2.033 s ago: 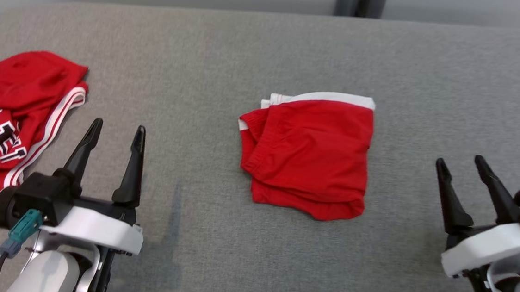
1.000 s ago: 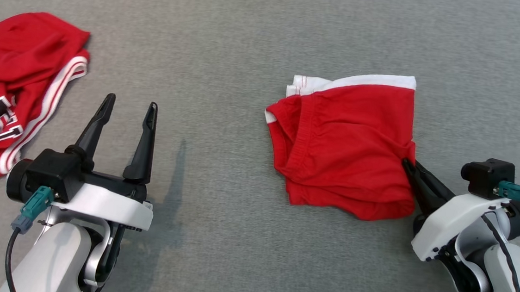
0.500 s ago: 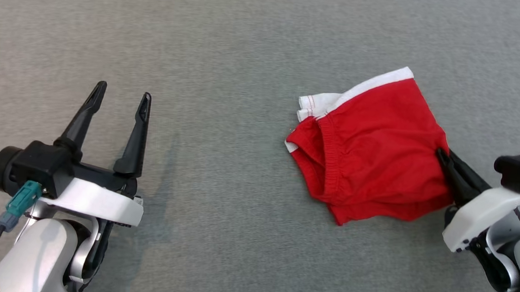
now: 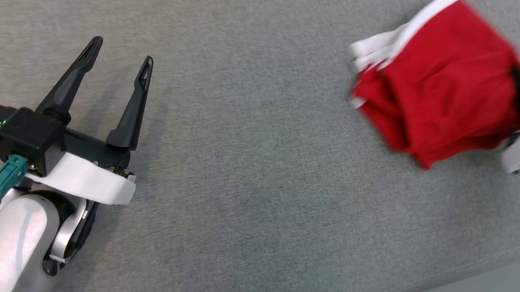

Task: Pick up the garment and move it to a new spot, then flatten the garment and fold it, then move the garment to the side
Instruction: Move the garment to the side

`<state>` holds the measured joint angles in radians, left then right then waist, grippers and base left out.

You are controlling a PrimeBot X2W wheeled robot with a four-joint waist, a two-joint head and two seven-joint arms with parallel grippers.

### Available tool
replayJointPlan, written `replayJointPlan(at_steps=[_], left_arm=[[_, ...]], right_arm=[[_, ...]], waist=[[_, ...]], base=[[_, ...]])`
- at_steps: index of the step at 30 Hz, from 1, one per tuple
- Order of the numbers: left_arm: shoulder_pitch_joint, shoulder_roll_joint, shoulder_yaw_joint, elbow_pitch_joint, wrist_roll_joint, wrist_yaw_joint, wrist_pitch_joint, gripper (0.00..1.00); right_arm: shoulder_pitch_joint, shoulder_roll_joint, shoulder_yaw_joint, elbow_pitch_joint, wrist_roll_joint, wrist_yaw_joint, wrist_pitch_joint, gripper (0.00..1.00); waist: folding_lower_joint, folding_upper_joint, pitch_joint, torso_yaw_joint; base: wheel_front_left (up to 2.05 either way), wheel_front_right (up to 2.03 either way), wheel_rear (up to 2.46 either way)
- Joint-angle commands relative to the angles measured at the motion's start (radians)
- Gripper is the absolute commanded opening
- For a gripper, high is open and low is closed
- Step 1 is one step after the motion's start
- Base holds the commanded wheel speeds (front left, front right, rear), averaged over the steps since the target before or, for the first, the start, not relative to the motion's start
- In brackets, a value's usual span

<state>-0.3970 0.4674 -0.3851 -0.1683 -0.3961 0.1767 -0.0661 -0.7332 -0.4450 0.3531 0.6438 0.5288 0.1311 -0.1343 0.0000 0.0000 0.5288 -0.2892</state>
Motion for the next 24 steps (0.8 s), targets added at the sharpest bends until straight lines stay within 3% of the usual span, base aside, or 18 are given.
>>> replayJointPlan(at_steps=[1, 6, 11, 12, 13, 14, 19, 24], left_arm=[[-0.02, 0.011, 0.001, -0.007, 0.008, -0.005, 0.005, 1.0], [-0.05, 0.029, -0.005, -0.038, 0.021, -0.006, 0.038, 1.0], [-0.065, 0.045, -0.006, -0.06, 0.03, -0.004, 0.059, 1.0], [-0.067, 0.048, -0.004, -0.062, 0.03, -0.004, 0.062, 1.0], [-0.069, 0.051, -0.003, -0.063, 0.03, -0.004, 0.064, 1.0], [-0.068, 0.052, -0.002, -0.064, 0.03, -0.004, 0.065, 1.0], [-0.056, 0.049, 0.001, -0.056, 0.018, 0.0, 0.055, 1.0], [-0.027, 0.029, 0.003, -0.027, 0.001, 0.012, 0.022, 1.0]], right_arm=[[-0.019, -0.015, -0.012, 0.019, 0.003, -0.001, -0.019, 0.0], [-0.099, -0.054, -0.097, 0.179, -0.028, -0.001, -0.084, 0.0], [-0.159, -0.035, -0.131, 0.276, -0.063, 0.0, -0.117, 0.0], [-0.172, -0.032, -0.135, 0.29, -0.07, -0.001, -0.121, 0.16], [-0.182, -0.03, -0.141, 0.305, -0.077, -0.001, -0.125, 0.49], [-0.188, -0.028, -0.147, 0.321, -0.085, -0.001, -0.128, 1.0], [-0.214, -0.029, -0.202, 0.362, -0.13, 0.0, -0.134, 1.0], [-0.162, -0.014, -0.301, 0.235, -0.175, 0.0, -0.132, 1.0]], waist=[[0.0, 0.0, 0.042, -0.038], [0.0, 0.0, 0.082, -0.066], [0.0, 0.0, 0.106, -0.079], [0.0, 0.0, 0.11, -0.08], [0.0, 0.0, 0.112, -0.081], [0.0, 0.0, 0.113, -0.08], [0.0, 0.0, 0.101, -0.071], [0.0, 0.0, 0.05, -0.055]], base=[[0.0, 0.0, 0.0], [0.0, 0.0, 0.0], [0.0, 0.0, 0.0], [0.0, 0.0, 0.0], [0.0, 0.0, 0.0], [0.0, 0.0, 0.0], [0.0, 0.0, 0.0], [0.0, 0.0, 0.0]])
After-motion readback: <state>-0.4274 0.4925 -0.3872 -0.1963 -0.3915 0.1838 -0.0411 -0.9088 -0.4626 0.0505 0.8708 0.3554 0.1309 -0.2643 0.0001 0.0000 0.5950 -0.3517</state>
